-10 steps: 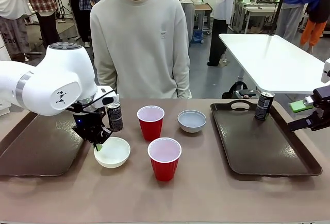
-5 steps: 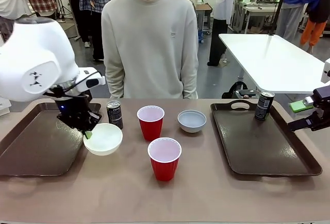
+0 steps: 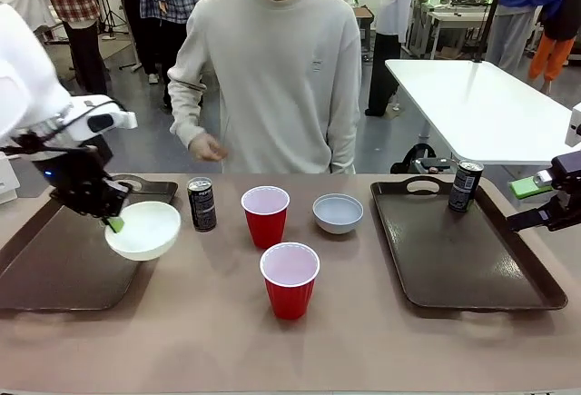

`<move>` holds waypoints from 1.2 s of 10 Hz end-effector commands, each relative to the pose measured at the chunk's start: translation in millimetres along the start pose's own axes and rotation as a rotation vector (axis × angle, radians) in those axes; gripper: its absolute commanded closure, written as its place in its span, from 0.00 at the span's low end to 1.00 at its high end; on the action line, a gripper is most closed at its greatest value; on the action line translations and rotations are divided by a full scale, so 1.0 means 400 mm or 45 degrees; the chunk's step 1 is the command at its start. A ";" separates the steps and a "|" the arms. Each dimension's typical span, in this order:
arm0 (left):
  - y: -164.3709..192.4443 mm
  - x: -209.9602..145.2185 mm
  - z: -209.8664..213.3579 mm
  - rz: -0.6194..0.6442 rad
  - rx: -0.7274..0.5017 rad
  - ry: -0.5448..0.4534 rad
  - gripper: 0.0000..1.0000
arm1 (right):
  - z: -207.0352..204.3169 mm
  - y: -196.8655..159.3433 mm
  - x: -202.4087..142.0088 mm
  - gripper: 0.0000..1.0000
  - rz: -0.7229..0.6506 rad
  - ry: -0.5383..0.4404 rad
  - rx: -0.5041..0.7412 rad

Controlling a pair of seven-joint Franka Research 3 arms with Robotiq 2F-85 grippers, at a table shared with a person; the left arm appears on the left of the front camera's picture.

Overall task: Prepare tableware on both trays.
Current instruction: Pick up a Picnic Bowl from the table and place it on a Handle tray.

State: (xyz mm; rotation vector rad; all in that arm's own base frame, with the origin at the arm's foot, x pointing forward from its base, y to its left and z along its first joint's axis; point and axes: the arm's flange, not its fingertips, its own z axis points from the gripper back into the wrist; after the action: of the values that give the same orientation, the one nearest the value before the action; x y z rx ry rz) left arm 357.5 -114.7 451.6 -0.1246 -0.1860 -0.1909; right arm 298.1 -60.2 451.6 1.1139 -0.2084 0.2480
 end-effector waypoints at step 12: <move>0.286 0.024 -0.044 0.191 -0.027 0.031 0.96 | 0.003 -0.003 -0.001 0.00 0.011 -0.006 0.005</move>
State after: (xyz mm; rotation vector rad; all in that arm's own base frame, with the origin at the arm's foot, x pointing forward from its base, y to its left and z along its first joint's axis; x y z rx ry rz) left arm 386.4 -14.2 429.8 -0.1766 -0.1324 -0.0324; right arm 298.1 -60.4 451.6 1.1140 -0.2085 0.2476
